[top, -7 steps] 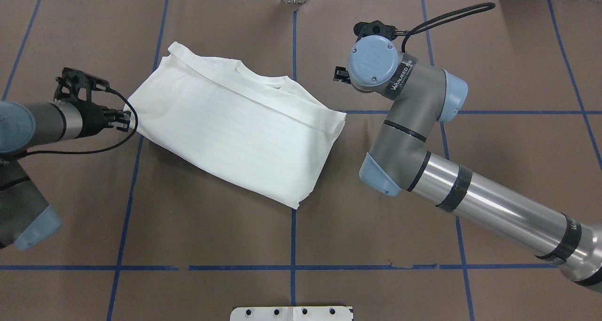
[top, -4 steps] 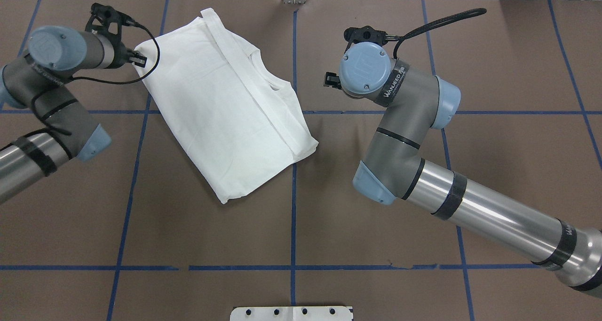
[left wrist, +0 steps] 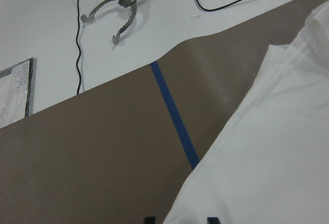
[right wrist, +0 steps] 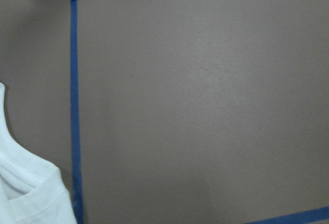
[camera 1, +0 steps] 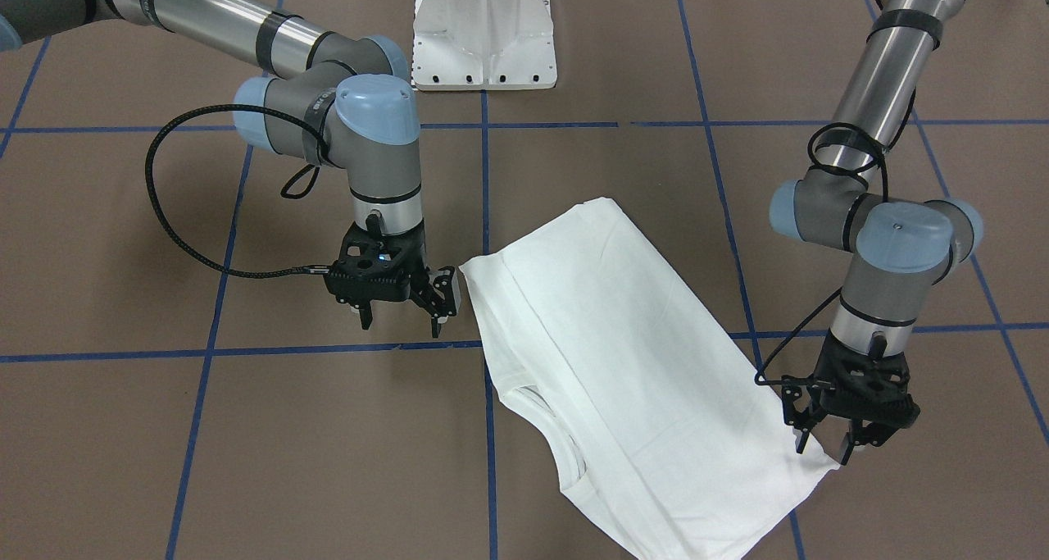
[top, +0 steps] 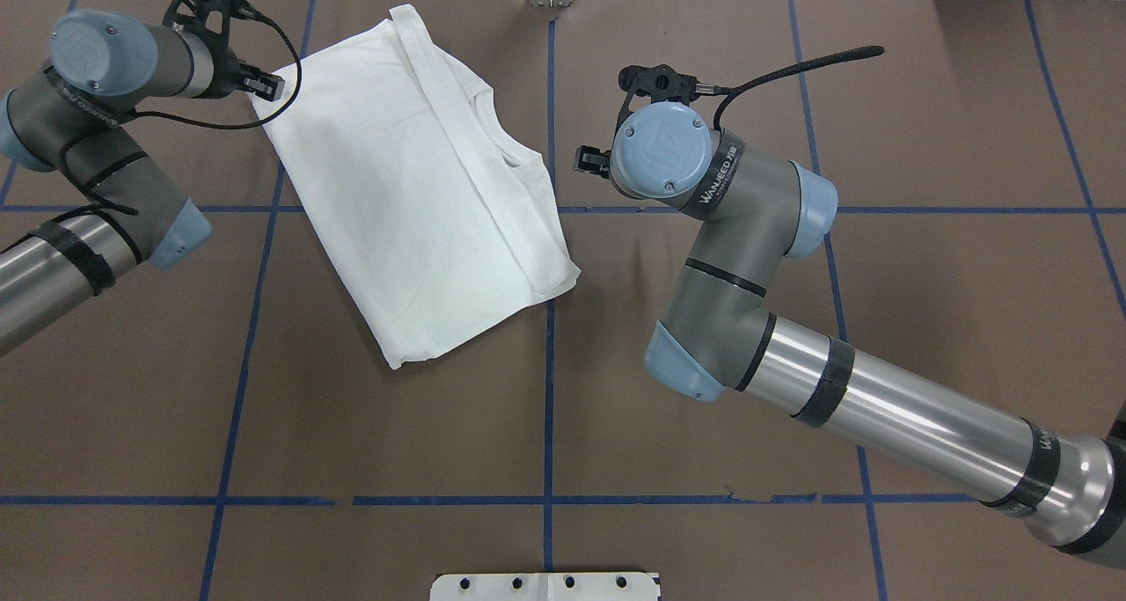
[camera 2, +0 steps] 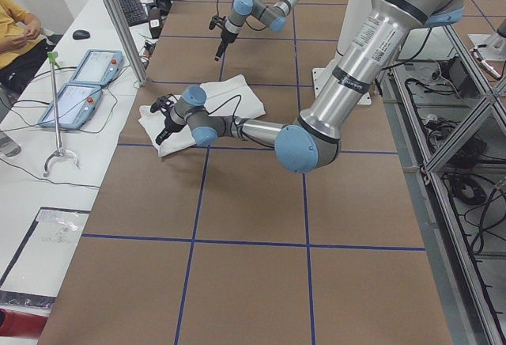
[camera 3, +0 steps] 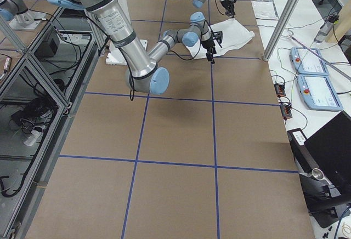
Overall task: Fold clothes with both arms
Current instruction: 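Push the shirt's side with the right gripper to straighten it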
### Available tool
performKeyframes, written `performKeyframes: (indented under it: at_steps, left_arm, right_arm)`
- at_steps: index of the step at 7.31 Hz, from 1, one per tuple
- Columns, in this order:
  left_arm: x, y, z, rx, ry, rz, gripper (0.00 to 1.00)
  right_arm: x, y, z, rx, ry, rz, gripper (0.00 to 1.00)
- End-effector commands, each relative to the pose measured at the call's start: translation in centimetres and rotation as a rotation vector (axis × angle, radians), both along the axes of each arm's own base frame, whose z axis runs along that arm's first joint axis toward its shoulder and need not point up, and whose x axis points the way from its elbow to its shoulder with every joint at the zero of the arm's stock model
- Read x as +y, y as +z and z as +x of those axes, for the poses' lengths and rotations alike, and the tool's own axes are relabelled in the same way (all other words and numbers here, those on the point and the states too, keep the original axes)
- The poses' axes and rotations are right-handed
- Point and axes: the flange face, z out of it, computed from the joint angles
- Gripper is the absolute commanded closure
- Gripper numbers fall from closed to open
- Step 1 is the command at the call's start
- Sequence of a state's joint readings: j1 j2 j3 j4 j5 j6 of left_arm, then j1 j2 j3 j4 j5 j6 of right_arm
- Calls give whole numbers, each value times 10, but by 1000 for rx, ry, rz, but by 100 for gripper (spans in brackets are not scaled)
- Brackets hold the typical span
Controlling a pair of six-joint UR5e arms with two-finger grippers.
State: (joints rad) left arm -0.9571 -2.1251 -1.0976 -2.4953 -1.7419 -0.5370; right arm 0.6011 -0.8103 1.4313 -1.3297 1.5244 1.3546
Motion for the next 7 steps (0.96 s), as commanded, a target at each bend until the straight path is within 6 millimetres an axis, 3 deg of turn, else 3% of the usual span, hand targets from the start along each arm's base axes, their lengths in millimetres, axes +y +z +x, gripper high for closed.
performKeyframes:
  at_steps: [1,4,7]
  left_arm:
    - [23,3,-16,39,33,8,0]
    - [28,0,-18,93,-4,-33,0]
    - [28,0,-18,94,-7,-35,0]
  right_arm:
    - [-28,-22,-49,-96,13,38,4]
    - [-39,-18,-111,-133,-1,75,23]
    - [-38,-12,-114,-115,-9,75,37]
